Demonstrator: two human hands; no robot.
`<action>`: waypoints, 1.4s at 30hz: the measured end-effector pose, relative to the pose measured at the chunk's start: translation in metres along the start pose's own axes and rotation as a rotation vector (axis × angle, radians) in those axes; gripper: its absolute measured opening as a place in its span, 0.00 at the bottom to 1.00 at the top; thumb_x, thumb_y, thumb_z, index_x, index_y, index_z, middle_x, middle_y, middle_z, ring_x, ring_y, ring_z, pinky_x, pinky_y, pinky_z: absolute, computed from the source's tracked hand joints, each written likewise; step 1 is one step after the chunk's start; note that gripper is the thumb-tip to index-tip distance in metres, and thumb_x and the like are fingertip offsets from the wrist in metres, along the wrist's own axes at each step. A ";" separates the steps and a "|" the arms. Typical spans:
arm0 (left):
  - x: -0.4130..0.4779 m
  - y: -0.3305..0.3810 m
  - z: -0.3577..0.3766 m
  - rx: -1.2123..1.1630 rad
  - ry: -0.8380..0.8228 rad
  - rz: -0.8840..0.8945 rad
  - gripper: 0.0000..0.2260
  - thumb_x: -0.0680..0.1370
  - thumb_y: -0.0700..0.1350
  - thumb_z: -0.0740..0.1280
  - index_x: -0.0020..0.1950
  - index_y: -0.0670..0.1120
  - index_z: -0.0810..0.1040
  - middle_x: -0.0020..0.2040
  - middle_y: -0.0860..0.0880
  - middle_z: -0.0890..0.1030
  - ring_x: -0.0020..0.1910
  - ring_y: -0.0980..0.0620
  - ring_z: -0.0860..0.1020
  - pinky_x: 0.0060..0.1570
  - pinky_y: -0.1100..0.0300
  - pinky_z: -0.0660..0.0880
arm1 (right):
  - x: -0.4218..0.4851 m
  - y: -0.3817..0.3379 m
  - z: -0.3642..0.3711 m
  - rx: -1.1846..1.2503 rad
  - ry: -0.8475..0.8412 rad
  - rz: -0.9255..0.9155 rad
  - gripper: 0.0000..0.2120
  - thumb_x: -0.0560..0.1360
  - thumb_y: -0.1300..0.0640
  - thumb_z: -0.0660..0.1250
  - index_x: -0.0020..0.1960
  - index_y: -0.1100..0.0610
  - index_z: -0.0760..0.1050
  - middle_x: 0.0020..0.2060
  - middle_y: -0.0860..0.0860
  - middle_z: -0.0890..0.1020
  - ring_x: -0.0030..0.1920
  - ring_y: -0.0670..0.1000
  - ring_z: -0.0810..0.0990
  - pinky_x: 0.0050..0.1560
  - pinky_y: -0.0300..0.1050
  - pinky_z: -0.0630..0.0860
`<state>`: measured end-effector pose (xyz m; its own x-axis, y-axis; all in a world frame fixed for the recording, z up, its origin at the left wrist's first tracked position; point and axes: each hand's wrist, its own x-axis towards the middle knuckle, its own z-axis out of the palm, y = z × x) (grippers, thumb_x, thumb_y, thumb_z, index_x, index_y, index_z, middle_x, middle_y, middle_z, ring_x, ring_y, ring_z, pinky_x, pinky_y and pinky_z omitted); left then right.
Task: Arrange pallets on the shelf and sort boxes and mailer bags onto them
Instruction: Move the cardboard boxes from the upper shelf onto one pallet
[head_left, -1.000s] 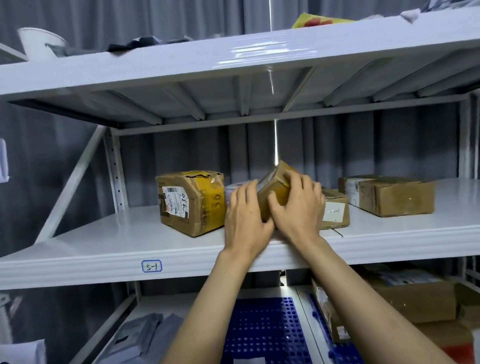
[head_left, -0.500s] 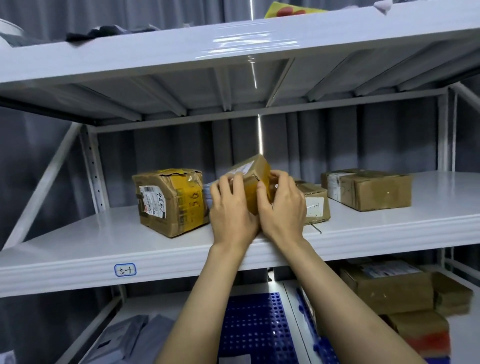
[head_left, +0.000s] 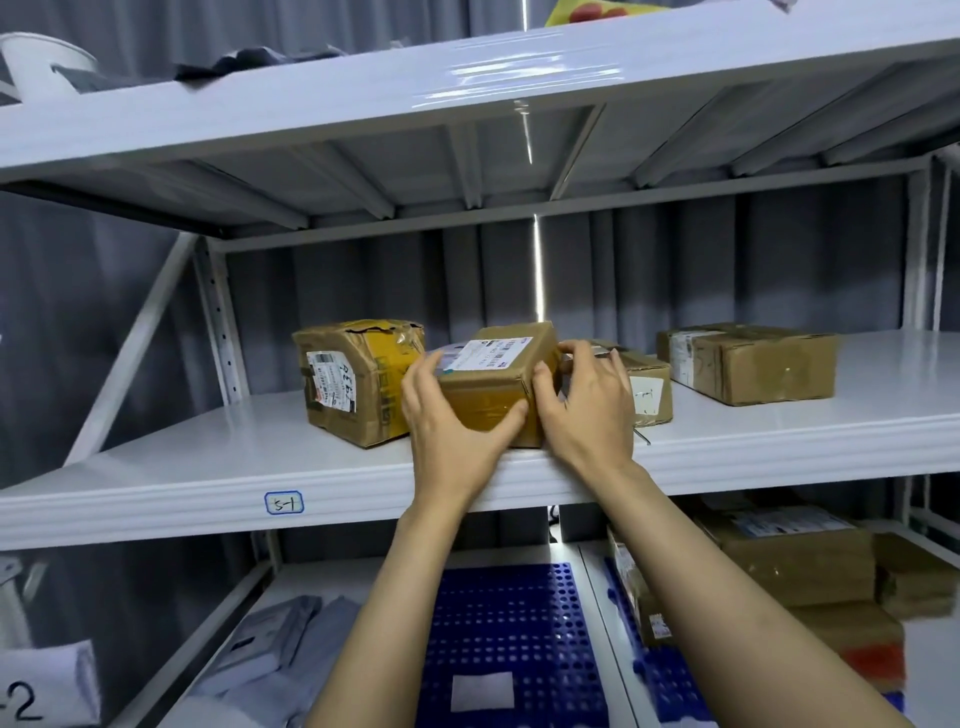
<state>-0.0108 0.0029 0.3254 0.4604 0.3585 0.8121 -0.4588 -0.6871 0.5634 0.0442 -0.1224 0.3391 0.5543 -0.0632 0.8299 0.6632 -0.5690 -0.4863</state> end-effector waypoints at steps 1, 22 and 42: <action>0.002 0.002 -0.001 -0.066 0.009 -0.095 0.41 0.64 0.63 0.72 0.71 0.49 0.62 0.68 0.49 0.65 0.68 0.51 0.66 0.68 0.53 0.67 | -0.001 0.001 0.000 -0.009 -0.002 -0.010 0.25 0.74 0.38 0.50 0.56 0.55 0.72 0.48 0.52 0.83 0.57 0.52 0.77 0.76 0.45 0.51; -0.015 0.040 -0.008 -0.441 0.081 -0.444 0.07 0.79 0.50 0.63 0.47 0.48 0.71 0.46 0.52 0.78 0.45 0.55 0.77 0.40 0.62 0.72 | -0.043 -0.002 -0.019 0.269 -0.055 0.068 0.38 0.69 0.28 0.48 0.67 0.51 0.73 0.59 0.51 0.79 0.60 0.50 0.75 0.58 0.51 0.73; -0.147 0.049 0.004 -0.720 0.169 -0.243 0.06 0.75 0.42 0.59 0.51 0.47 0.68 0.51 0.48 0.76 0.49 0.59 0.77 0.46 0.65 0.74 | -0.163 0.014 -0.050 0.668 0.180 0.065 0.28 0.75 0.47 0.59 0.68 0.64 0.67 0.61 0.54 0.77 0.61 0.49 0.77 0.57 0.47 0.76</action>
<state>-0.0977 -0.0863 0.2336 0.5159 0.5775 0.6327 -0.7667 -0.0182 0.6417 -0.0618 -0.1608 0.2101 0.5495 -0.2475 0.7980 0.8311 0.0639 -0.5525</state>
